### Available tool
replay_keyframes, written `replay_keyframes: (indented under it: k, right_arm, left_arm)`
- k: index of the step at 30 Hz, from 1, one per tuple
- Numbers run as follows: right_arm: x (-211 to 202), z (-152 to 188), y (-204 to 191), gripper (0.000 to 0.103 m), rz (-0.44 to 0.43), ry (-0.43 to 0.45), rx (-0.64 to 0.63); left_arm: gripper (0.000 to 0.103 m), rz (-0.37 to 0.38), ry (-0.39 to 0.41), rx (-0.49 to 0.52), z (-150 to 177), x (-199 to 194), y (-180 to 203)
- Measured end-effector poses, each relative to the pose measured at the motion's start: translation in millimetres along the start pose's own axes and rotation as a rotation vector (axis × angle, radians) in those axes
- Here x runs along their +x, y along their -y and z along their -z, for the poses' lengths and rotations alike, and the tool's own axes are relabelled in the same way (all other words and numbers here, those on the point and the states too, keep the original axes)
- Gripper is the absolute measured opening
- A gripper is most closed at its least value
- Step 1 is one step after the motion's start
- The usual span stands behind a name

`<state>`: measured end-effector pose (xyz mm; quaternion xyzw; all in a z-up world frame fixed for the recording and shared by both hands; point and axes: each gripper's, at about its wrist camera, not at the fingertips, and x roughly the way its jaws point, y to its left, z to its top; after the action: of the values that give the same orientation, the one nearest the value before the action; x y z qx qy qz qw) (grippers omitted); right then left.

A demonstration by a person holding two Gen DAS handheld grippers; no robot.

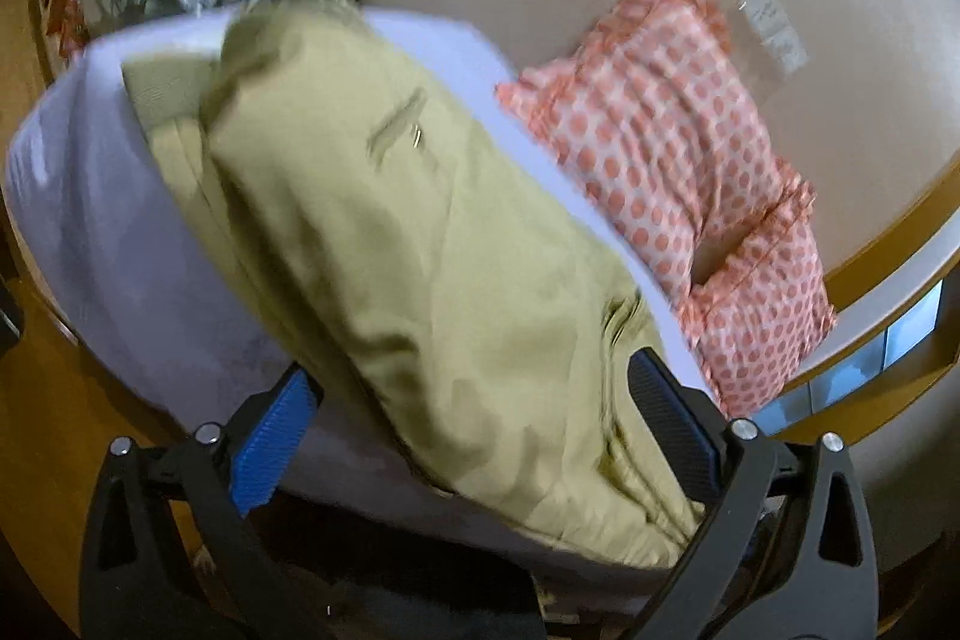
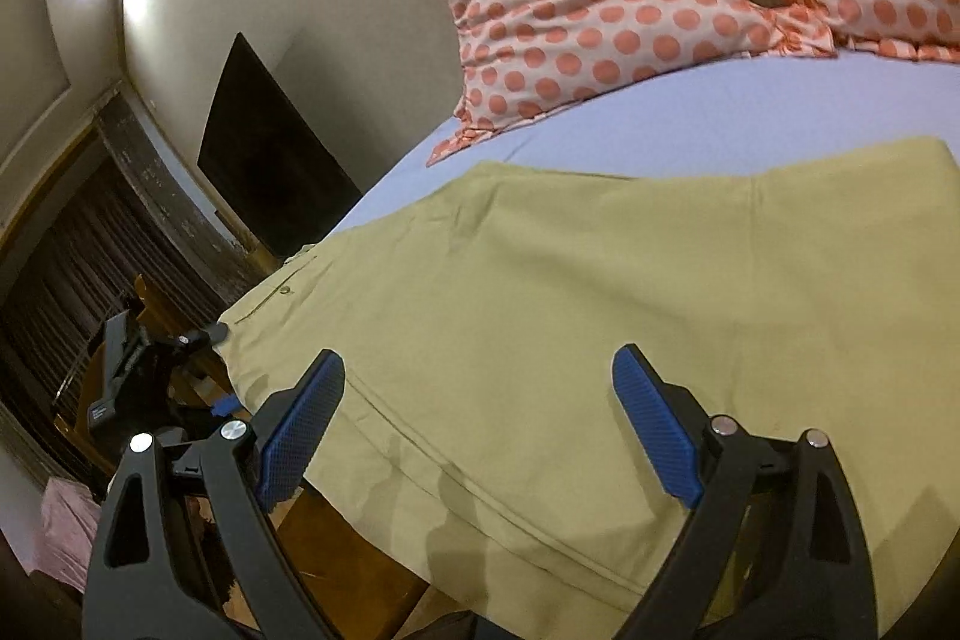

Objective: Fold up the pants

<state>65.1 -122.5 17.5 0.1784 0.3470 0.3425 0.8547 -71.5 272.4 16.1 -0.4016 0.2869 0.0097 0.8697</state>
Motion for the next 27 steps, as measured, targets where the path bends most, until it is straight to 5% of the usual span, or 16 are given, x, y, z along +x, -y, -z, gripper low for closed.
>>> replay_keyframes:
  k: [5,8,11,13,14,17,20,23,27]
  right_arm:
    - [-5,1,11,0.093,0.003,0.012,0.015]
    - [-11,2,17,0.093,-0.005,0.030,0.022]
    - [-14,1,22,0.093,-0.008,0.038,0.023]
    - [-16,1,25,0.093,-0.009,0.040,0.024]
    - [-17,0,27,0.093,-0.011,0.041,0.024]
    - [-28,-1,33,0.093,-0.004,0.064,0.027]
    - [-51,-5,49,0.093,0.024,0.126,0.060]
    - [-87,-9,75,0.097,0.077,0.228,0.147]
    - [-144,-6,117,0.097,0.158,0.363,0.291]
  left_arm:
    - [0.098,-0.033,0.028,0.001,-21,5,1]
    - [0.087,-0.070,0.061,-0.070,-36,7,-20]
    - [0.056,-0.080,0.099,-0.137,-49,9,-42]
    - [0.022,-0.127,0.093,-0.117,-56,15,-41]
    - [0.017,-0.153,0.091,-0.082,-58,15,-34]
    - [0.012,-0.229,0.104,0.122,-69,12,17]
    - [0.012,-0.228,0.125,0.360,-70,15,103]
    - [0.012,-0.152,0.128,0.656,-34,28,202]
    - [0.014,0.046,0.004,1.023,68,63,304]
